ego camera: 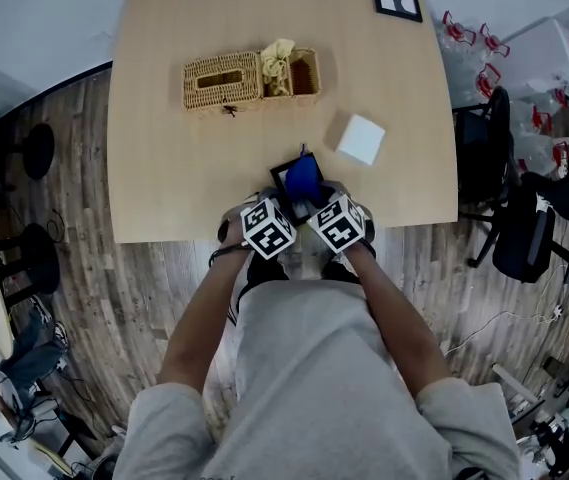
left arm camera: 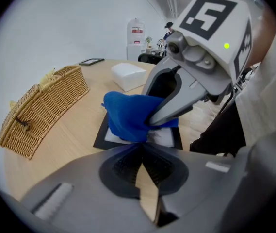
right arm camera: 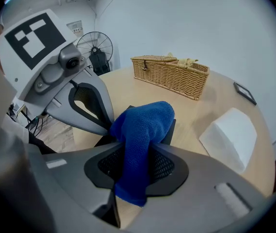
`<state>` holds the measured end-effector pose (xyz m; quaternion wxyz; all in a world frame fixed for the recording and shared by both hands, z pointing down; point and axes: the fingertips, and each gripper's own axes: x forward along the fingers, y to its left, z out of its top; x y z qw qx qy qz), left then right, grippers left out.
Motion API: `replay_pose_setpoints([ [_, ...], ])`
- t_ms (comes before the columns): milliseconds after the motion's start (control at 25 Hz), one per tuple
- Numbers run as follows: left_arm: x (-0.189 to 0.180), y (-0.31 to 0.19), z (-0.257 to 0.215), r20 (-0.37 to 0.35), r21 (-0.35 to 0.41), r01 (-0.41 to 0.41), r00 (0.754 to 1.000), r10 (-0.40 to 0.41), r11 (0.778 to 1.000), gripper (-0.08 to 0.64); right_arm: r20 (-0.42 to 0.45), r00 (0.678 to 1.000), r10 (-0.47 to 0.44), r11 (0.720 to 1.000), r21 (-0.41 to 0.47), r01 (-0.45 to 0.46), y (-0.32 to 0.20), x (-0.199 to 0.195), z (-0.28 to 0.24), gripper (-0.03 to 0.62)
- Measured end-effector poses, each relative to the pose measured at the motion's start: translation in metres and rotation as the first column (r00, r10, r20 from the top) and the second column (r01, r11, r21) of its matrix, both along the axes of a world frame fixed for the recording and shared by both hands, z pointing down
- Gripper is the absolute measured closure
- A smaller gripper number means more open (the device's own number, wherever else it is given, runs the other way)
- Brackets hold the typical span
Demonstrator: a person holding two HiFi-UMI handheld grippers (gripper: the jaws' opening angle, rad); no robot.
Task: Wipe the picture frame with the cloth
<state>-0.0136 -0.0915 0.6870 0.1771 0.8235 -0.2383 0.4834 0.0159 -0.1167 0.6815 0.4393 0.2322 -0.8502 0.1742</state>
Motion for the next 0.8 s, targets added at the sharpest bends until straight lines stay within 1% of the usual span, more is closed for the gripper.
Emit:
replay_pose_setpoints([
  [800, -0.001, -0.001, -0.001, -0.017, 0.003, 0.01, 1.0, -0.01, 1.0, 0.506, -0.04, 0.997, -0.064, 0.998, 0.026, 0.065, -0.042, -0.031, -0.005, 0.489],
])
